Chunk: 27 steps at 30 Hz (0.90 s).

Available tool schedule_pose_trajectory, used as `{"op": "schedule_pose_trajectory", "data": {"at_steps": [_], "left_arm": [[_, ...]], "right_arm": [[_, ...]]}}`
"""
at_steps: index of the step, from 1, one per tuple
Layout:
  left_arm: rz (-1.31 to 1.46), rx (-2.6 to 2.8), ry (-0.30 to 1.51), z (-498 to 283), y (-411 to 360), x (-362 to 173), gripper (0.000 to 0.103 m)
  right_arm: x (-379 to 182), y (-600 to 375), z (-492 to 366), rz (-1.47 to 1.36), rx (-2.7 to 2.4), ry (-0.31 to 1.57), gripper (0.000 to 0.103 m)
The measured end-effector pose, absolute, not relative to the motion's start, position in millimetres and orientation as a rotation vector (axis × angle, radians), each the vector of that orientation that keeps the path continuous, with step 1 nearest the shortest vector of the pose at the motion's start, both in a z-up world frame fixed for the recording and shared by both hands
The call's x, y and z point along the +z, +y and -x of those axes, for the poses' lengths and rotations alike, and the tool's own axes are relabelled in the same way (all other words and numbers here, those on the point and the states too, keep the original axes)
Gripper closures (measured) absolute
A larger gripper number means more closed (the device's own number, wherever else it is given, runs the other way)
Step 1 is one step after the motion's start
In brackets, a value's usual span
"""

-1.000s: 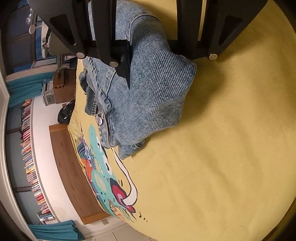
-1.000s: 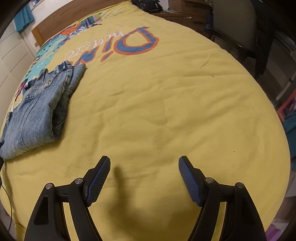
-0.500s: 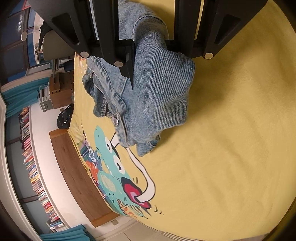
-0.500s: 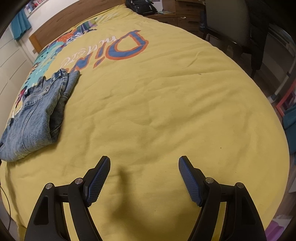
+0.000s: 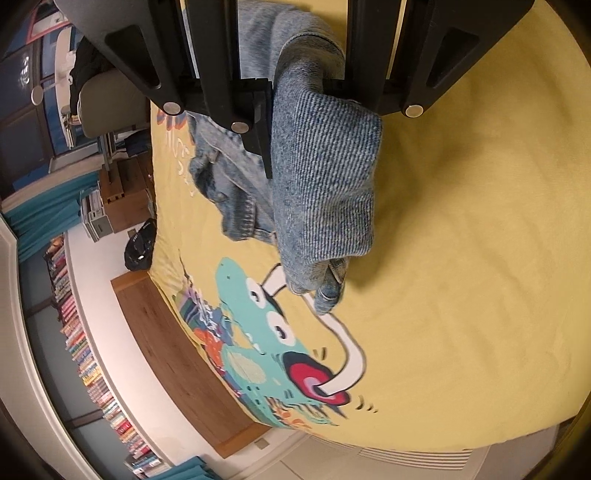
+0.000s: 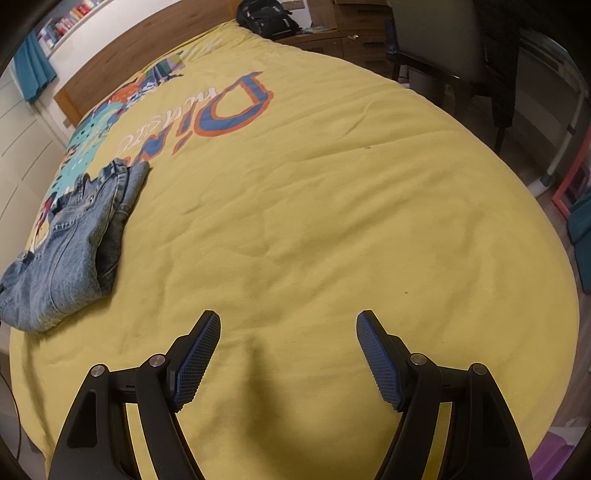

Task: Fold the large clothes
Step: 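Lift and flip the jacket bundle over with the left tool, then release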

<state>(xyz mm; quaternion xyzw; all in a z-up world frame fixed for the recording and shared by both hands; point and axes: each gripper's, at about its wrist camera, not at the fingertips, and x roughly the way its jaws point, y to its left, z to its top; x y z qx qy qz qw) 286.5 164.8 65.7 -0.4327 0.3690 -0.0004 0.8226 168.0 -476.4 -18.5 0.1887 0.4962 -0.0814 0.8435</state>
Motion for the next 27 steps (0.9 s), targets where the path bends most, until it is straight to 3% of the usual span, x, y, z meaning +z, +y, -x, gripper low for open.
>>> {"op": "schedule_pose_trajectory", "data": {"at_steps": [8,17,27], "left_arm": [[0.888,-0.126,0.756,-300.6,117.9,103.1,0.093],[0.803,-0.36,0.764,-325.9,7.9,135.7,0.093],[0.517,-0.522,0.963,-332.0,-154.2,87.1,0.093]], "right_arm": [[-15.5,-491.9,-161.7,-0.439,-0.164,1.017,0.026],[-8.5,-515.0,-148.4,-0.466,-0.175,0.978,0.026],[-20.2,-534.7,-134.3,-0.505,-0.187,0.982,0.026]]}}
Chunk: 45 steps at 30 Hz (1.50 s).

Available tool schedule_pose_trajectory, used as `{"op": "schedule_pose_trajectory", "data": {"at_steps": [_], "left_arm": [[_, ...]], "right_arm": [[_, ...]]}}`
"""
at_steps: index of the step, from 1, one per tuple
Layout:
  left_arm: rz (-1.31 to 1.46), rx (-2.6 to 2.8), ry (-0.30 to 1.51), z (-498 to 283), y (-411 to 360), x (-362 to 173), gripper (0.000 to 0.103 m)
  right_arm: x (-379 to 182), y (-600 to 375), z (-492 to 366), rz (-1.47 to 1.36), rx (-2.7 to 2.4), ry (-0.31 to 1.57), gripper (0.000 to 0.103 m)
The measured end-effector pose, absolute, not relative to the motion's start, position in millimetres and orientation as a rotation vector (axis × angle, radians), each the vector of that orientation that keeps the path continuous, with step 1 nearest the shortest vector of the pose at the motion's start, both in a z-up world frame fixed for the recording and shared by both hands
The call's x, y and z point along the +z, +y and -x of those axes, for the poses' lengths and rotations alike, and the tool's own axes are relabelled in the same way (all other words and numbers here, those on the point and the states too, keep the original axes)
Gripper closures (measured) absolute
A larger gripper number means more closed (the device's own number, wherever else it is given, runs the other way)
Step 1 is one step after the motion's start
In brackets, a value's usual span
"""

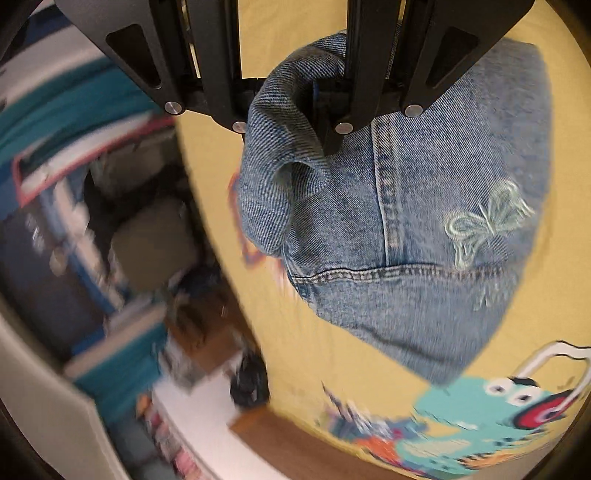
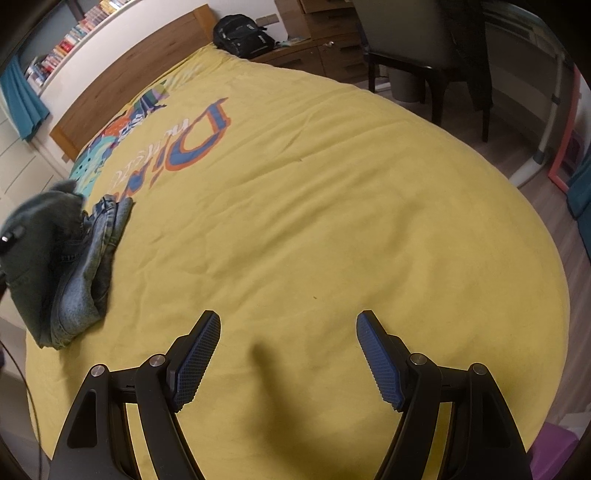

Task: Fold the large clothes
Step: 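Lift and flip the jacket bundle over with the left tool, then release, then move both tools to the side edge of the flipped jacket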

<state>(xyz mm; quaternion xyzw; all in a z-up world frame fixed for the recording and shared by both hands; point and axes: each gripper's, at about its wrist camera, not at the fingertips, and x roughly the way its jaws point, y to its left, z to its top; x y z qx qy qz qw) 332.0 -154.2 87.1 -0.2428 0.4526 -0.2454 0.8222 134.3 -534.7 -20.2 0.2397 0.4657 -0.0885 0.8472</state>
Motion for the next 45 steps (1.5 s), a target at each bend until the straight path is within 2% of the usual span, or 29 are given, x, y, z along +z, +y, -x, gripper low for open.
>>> {"op": "schedule_pose_trajectory", "data": {"at_steps": [6,13,19,23,27,32,35,45], "left_arm": [[0.181,-0.498,1.057,-311.8,-223.7,42.9,0.093],[-0.088,-0.547,0.954,-275.9,-275.0,56.3,0.093],[-0.337,-0.489,0.944,-258.6,-314.6,14.3,0.091],[-0.347,-0.473,0.932,-253.8,-318.4,9.5,0.083],[-0.312,-0.507,0.927,-250.9,-310.0,15.1,0.066],[-0.295,-0.56,0.924,-237.8,-320.1,26.8,0.063],[-0.282,-0.597,0.922,-226.0,-323.7,33.6,0.057],[-0.166,-0.756,0.923,-210.1,-300.4,70.9,0.055]], "right_arm": [[-28.4,-539.8,-129.7,-0.532,-0.183,0.986,0.026],[-30.9,-540.3,-130.8,-0.543,-0.178,0.98,0.026],[-29.3,-537.5,-128.3,-0.539,-0.169,0.981,0.026],[-28.5,-540.8,-124.1,-0.544,-0.178,0.981,0.026],[-27.9,-539.3,-122.9,-0.541,-0.179,0.982,0.026],[-25.3,-536.2,-123.5,-0.528,-0.181,0.985,0.026],[-22.4,-535.6,-122.4,-0.522,-0.189,0.986,0.026],[0.8,-507.1,-136.2,-0.456,-0.166,0.982,0.026]]}}
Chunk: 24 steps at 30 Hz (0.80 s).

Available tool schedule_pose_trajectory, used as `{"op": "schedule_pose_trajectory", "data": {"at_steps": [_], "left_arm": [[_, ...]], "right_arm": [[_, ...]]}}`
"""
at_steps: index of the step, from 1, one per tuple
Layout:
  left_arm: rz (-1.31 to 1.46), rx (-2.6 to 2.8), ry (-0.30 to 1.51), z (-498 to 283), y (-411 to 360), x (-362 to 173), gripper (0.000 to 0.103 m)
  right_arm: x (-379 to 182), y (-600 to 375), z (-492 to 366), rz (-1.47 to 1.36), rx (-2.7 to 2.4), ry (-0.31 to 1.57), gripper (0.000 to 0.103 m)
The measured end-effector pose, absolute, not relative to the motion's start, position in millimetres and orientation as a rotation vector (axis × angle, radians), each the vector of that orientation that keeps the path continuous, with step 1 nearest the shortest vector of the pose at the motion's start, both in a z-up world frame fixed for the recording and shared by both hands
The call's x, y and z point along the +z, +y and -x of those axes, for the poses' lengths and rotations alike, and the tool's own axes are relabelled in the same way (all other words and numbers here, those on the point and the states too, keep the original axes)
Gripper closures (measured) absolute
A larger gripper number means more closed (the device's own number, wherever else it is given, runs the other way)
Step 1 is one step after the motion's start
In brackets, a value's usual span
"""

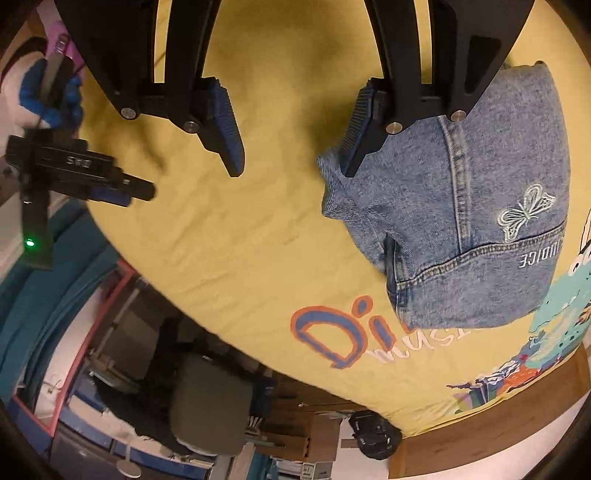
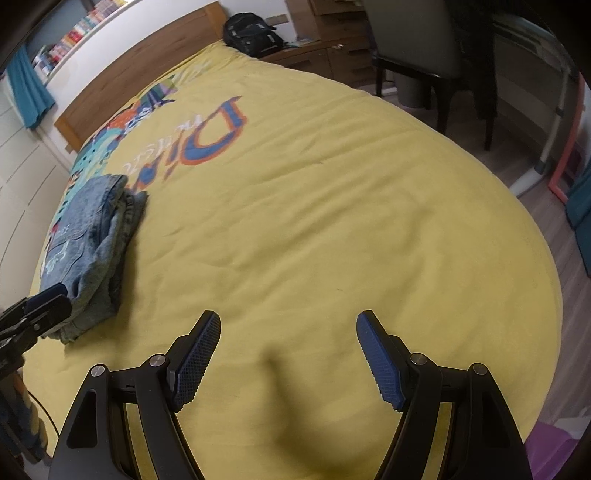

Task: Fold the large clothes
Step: 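Move both tools to the side edge of the flipped jacket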

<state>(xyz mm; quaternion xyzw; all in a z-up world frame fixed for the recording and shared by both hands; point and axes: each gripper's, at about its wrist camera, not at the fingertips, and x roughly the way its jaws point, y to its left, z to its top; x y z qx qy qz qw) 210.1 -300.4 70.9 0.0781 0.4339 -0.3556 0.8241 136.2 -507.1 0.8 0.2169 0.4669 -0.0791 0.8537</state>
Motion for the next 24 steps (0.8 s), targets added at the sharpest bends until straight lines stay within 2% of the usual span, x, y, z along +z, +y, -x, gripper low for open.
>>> {"op": "schedule_pose_trajectory", "data": {"at_steps": [15,24], "left_arm": [[-0.053,-0.582,0.888,-253.6,-173.5,93.8,0.055],[-0.013,-0.545,0.911,-263.8,-138.7,81.8,0.055]], "right_arm": [[36.7,-400.2,-215.1,-0.321,0.037,0.963,0.026],[52.3,-311.3,-273.8,-0.239,0.237,0.934,0.026]]}}
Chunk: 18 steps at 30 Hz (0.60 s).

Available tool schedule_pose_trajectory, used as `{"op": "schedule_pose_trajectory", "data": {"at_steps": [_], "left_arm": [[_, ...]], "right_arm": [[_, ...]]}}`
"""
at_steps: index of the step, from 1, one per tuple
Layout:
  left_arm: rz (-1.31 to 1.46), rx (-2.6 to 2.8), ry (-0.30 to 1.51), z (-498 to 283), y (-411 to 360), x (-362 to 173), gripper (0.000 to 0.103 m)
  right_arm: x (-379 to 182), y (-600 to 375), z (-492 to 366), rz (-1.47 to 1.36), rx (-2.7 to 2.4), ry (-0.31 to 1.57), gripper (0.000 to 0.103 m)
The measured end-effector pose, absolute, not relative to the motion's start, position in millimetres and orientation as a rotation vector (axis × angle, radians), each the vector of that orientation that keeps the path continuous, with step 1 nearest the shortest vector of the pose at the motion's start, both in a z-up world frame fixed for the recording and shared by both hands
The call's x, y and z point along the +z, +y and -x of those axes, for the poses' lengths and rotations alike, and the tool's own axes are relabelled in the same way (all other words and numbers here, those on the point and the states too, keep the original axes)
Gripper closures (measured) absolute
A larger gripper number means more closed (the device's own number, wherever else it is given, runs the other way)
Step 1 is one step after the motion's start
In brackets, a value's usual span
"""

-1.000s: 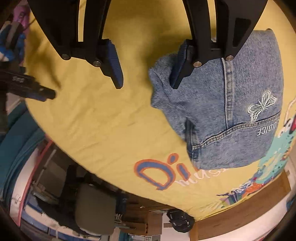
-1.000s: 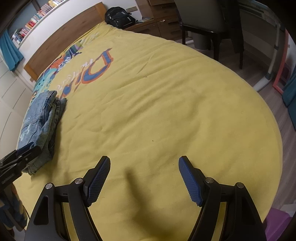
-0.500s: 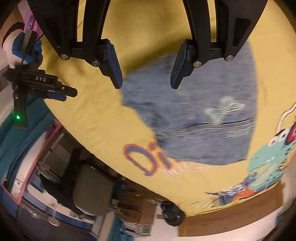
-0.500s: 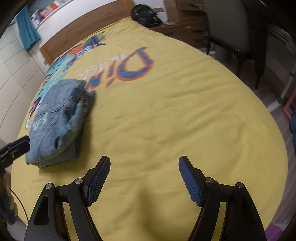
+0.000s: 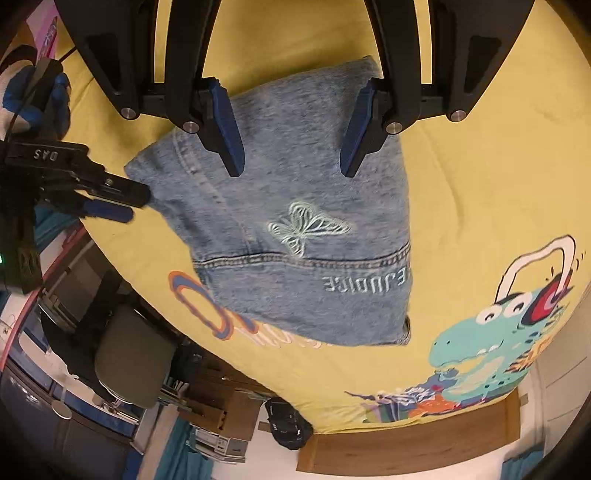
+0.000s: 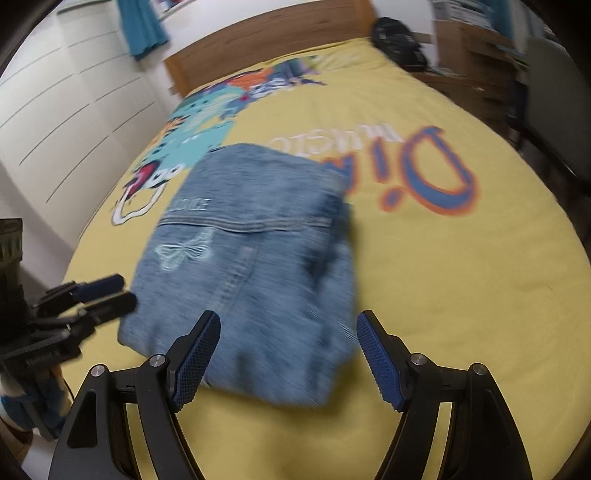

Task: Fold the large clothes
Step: 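Move both tools to the side edge of the flipped jacket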

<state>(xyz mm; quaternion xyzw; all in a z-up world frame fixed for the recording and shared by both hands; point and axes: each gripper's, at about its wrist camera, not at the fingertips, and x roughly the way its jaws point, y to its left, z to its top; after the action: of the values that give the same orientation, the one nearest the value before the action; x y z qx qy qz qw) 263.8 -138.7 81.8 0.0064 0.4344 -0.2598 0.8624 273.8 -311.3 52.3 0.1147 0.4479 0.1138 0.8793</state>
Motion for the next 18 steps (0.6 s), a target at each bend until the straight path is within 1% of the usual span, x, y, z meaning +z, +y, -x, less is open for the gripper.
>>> {"op": "schedule_pose_trajectory", "data": {"at_steps": [6,13,16,18], "left_arm": [[-0.008,-0.546,0.937,-266.2,-132.7,66.8,0.055],[0.0,-0.564,0.949,-267.3,-131.5,60.6,0.055],[0.001,-0.567,0.948,-266.9,-130.5,62.6,0.055],[0.033,-0.573,0.944,-268.4,-124.6,67.2,0.055]], "right_arm": [[41.2,-283.4,-312.2,-0.235,0.274,0.954,0.026],[-1.0,-295.5,-334.8,-0.288,0.237,1.05,0.026],[-1.1,-302.7,-329.5,-0.309,0.24,1.05,0.027],[8.2,-306.4,-324.6,-0.304,0.244,1.031,0.027]]}}
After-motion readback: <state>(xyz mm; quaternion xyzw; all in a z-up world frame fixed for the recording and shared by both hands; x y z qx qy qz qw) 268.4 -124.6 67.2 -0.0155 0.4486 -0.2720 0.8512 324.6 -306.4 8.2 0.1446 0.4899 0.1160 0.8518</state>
